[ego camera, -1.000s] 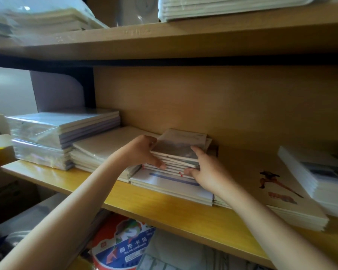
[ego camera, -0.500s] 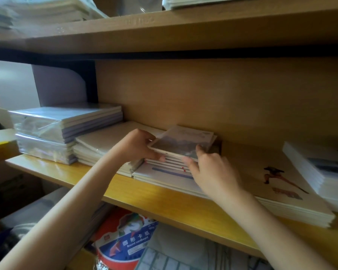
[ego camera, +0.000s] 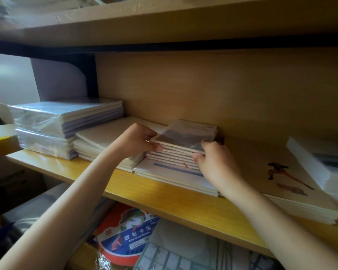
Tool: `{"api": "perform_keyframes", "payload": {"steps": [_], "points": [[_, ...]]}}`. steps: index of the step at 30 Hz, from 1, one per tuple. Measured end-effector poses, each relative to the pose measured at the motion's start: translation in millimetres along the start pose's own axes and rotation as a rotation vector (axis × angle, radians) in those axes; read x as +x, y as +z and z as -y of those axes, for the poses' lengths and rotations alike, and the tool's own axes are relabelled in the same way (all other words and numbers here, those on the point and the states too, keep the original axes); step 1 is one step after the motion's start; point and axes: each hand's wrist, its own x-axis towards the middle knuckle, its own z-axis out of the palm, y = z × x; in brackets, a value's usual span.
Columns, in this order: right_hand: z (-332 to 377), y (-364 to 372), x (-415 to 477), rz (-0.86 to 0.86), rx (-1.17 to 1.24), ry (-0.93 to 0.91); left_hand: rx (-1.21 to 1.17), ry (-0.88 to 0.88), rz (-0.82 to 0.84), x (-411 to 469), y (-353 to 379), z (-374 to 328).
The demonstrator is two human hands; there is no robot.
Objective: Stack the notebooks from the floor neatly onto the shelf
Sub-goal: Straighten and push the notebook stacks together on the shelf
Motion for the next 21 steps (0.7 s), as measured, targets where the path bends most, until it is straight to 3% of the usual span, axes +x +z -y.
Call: {"api": "perform_keyframes", "payload": {"steps": [5,8,10,12,16,21], "points": [[1.3,-1.9,0.2,0.151,0.171,0.060,-0.035,-0.166,-0.033,-0.3,-5.4,-2.7],[3.1,-10.3,5.6,0.341,0.525,0.221,0.082,-0.217,-0.152,2.0,1.2,-11.5],[2.3,-13.4,12.8,0.278,0.798,0.319,0.262,-0.201,-0.311,3.9,2.8,-17.4],[2.1,-11.0,23.2,0.194,0.891,0.434,0.322,-0.190,-0.386,7.0,1.4,-23.6],[3.5,14.6,49.1,0.162,1.005,0.599,-0.002,-0.297,-0.109,21.0,10.6,-24.5],[-5.9,30.2,65.3,0.112,0.983,0.599,-0.048,-0.270,0.046,24.4,20.4,-17.7]]}}
